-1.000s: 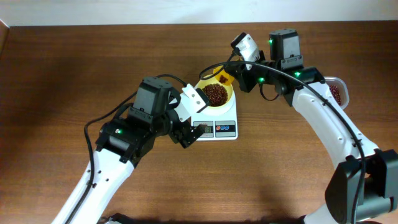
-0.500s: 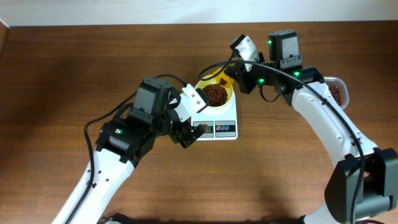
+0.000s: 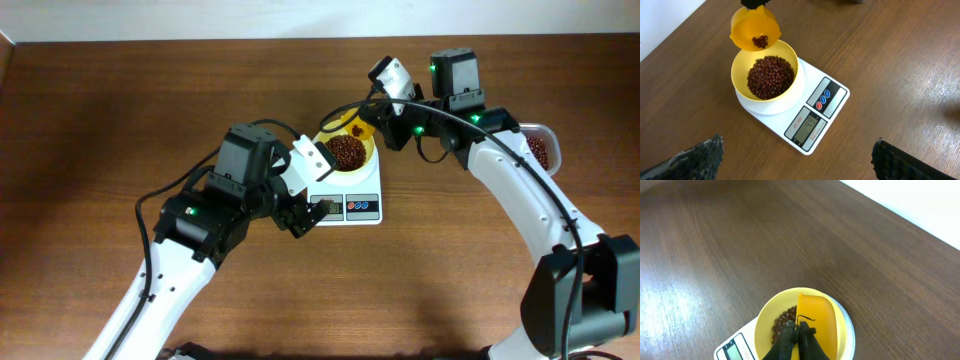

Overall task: Scoop item into bowl and weigh 50g on scale
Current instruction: 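Tilt the scoop with the right gripper, trickling beans into the bowl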

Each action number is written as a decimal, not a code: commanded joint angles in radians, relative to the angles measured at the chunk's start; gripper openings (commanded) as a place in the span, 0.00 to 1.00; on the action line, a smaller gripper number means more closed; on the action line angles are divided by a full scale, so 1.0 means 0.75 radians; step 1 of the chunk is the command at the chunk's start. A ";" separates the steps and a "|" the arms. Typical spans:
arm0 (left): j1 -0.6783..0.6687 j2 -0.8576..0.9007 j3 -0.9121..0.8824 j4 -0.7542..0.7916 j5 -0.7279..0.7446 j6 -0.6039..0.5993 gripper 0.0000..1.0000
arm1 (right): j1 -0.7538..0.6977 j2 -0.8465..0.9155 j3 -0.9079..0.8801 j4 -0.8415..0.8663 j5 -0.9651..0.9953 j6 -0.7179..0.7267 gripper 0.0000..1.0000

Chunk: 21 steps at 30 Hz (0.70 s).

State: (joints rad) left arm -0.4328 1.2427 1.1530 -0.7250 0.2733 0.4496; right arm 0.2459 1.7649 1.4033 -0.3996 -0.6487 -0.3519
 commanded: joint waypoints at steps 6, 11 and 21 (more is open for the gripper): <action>-0.002 -0.011 -0.005 -0.002 0.015 0.012 0.99 | 0.010 0.012 0.003 0.007 -0.020 -0.015 0.04; -0.002 -0.011 -0.005 -0.002 0.015 0.012 0.99 | 0.014 0.012 0.003 -0.063 -0.037 -0.016 0.04; -0.002 -0.011 -0.005 -0.002 0.015 0.012 0.99 | -0.007 0.012 0.003 -0.013 -0.063 -0.014 0.04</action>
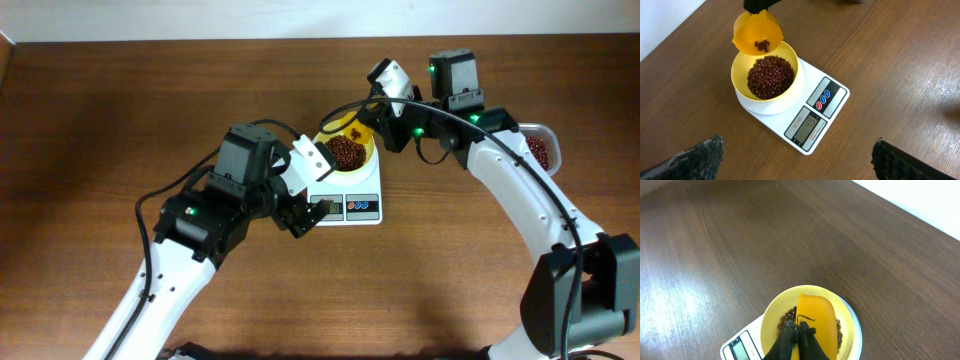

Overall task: Scoop item into bowl and weigh 50g on scale
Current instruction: 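Tilt the scoop with the right gripper, trickling beans into the bowl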

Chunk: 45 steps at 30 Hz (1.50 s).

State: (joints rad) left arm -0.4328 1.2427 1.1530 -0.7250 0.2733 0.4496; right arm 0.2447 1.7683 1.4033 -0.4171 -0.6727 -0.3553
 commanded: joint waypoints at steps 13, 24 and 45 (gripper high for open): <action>-0.002 -0.011 -0.005 -0.002 0.015 0.012 0.99 | -0.005 0.007 0.003 0.003 -0.037 0.031 0.04; -0.002 -0.011 -0.005 -0.002 0.015 0.012 0.99 | -0.005 0.008 0.003 0.002 -0.037 0.031 0.04; -0.002 -0.011 -0.005 -0.002 0.015 0.012 0.99 | -0.005 0.007 0.003 -0.064 0.002 0.013 0.04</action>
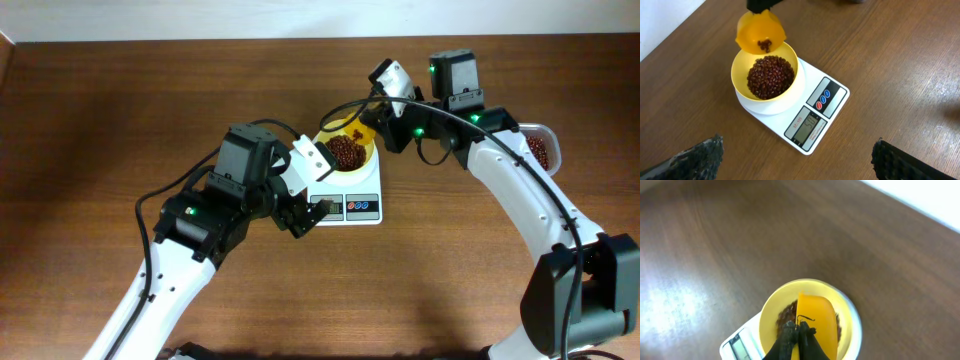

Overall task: Scoop item into bowl and weigh 50g on scale
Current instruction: 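Tilt the scoop with the right gripper, trickling beans into the bowl, then move the scoop with the right gripper back to the bean tub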

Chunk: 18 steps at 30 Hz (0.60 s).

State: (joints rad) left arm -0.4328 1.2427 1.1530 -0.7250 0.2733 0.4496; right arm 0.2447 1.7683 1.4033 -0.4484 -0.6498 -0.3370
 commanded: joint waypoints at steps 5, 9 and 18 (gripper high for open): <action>-0.002 -0.011 -0.005 -0.002 0.015 0.012 0.98 | -0.005 0.008 0.003 0.017 0.009 -0.064 0.04; -0.002 -0.011 -0.005 -0.002 0.015 0.012 0.99 | -0.005 0.008 0.003 0.011 0.009 -0.064 0.04; -0.002 -0.011 -0.005 -0.002 0.015 0.012 0.99 | -0.005 0.008 0.003 0.011 0.008 -0.063 0.04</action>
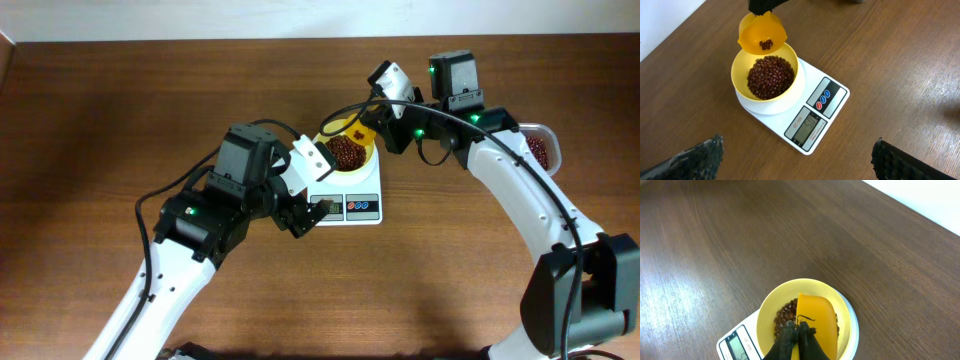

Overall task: Scoop item into bowl and weigh 50g on scale
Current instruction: 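Move the scoop with the right gripper back to the bean tub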

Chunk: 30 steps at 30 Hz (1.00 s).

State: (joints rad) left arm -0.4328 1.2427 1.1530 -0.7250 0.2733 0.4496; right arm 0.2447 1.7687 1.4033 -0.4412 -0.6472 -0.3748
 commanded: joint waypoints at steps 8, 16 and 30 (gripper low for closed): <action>-0.002 -0.011 -0.005 -0.002 0.015 0.012 0.99 | -0.094 0.007 0.003 0.080 -0.200 0.565 0.04; -0.002 -0.011 -0.005 -0.002 0.015 0.012 0.99 | -0.361 0.007 0.003 0.163 -0.590 1.076 0.11; -0.002 -0.011 -0.005 -0.002 0.015 0.012 0.99 | -0.794 0.007 0.003 0.159 -0.486 1.099 0.04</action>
State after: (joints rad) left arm -0.4328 1.2427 1.1526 -0.7254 0.2733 0.4496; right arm -0.2920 1.7702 1.4033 -0.3206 -1.0447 0.4465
